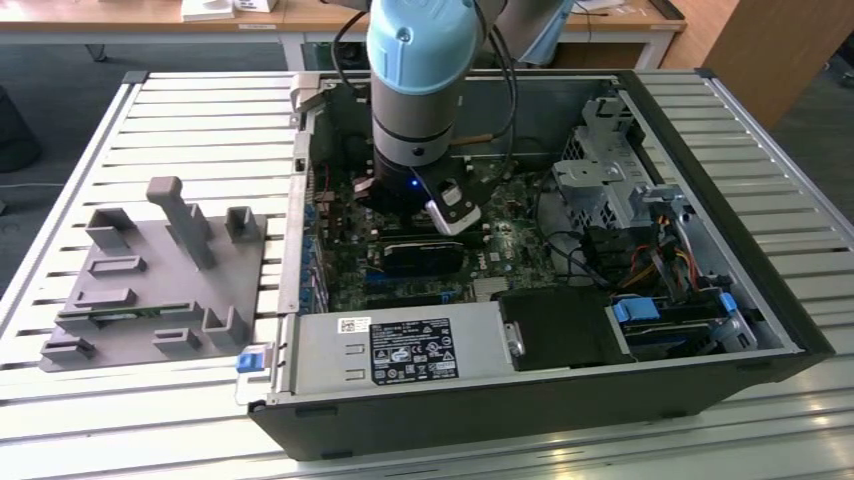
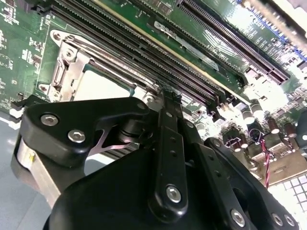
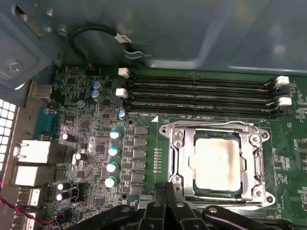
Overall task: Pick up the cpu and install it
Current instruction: 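Install the second cpu locking lever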
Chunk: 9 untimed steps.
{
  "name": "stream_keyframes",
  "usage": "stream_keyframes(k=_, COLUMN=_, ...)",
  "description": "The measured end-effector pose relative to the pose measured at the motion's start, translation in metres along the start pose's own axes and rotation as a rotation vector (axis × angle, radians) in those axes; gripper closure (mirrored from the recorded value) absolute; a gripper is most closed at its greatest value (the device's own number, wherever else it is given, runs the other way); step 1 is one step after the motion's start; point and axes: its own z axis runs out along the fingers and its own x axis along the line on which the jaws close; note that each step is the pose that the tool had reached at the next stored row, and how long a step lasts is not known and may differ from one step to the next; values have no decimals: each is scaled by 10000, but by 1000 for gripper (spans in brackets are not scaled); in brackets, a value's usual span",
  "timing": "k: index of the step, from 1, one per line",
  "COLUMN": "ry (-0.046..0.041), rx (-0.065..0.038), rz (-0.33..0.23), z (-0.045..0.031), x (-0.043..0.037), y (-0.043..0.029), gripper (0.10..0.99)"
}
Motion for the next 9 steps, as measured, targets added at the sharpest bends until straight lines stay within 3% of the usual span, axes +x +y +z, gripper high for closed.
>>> stream_keyframes(k=6, ry=-3, rx=-16, rz=1, z=4, x=9, y=1, gripper=980)
stream_keyframes(k=9, ry=-2, rx=-16, rz=3, z=-62, x=14, y=19, gripper=980)
